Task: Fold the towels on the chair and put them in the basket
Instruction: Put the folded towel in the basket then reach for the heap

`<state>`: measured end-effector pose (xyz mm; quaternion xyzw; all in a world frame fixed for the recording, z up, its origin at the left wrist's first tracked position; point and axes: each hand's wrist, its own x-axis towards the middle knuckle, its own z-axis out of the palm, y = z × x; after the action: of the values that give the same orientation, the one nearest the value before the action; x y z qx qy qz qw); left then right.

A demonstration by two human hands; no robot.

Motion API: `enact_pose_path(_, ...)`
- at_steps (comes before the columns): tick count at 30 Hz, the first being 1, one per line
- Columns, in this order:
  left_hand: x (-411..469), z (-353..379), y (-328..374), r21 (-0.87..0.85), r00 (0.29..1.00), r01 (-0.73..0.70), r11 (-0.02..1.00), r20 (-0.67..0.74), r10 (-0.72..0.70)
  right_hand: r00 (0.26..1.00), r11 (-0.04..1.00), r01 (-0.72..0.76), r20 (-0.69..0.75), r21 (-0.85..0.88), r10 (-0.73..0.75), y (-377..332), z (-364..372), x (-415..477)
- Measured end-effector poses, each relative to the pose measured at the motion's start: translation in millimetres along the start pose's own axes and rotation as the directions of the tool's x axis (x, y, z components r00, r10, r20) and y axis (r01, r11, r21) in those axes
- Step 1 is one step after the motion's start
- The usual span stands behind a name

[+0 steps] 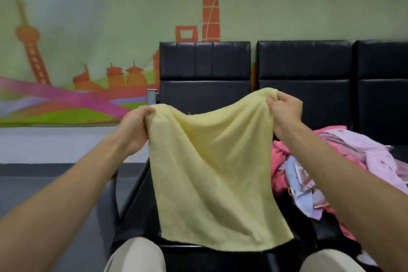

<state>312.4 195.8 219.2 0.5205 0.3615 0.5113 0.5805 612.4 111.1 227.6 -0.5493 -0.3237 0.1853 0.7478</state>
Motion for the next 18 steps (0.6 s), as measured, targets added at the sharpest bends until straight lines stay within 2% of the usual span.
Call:
enact_pose_path(3, -5.7, -8.9, 23.7, 0.162, 0.999, 0.005, 0.987, -0.041, 0.002, 0.984, 0.975, 0.129, -0.098, -0.181, -0.148, -12.9, -9.1, 11.9)
enact_pose_path(5, -13.0, -11.9, 36.7, 0.265, 0.999, 0.000, 0.964, -0.050, 0.014, 0.978, 0.945, 0.169, -0.071, -0.282, -0.196, -21.6, -17.2, 8.3)
enact_pose_path(6, -16.8, -12.7, 42.2, 0.291, 0.999, -0.010, 0.957, -0.046, 0.025, 0.971, 0.916, 0.219, -0.013, -0.337, -0.237, -24.3, -21.2, 5.7)
enact_pose_path(8, -24.3, -12.8, 52.7, 0.281, 0.999, -0.025, 0.960, -0.040, 0.037, 0.953, 0.865, 0.304, 0.129, -0.399, -0.276, -27.7, -25.9, 0.8)
enact_pose_path(10, -29.0, -12.4, 60.3, 0.230, 0.999, -0.024, 0.973, -0.040, 0.034, 0.952, 0.843, 0.305, 0.180, -0.444, -0.249, -29.8, -27.9, -1.3)
enact_pose_path(12, -33.9, -11.2, 65.3, 0.193, 1.000, -0.011, 0.981, -0.024, 0.016, 0.956, 0.814, 0.293, 0.143, -0.501, -0.256, -34.7, -28.0, -1.8)
enact_pose_path(15, -39.1, -13.5, 68.8, 0.175, 1.000, 0.005, 0.985, 0.016, -0.008, 0.929, 0.757, 0.339, 0.069, -0.559, -0.364, -45.3, -29.5, -4.2)
enact_pose_path(18, -39.2, -20.5, 71.1, 0.250, 1.000, -0.013, 0.968, 0.008, 0.012, 0.926, 0.716, 0.332, 0.068, -0.614, -0.371, -50.7, -32.6, -4.8)
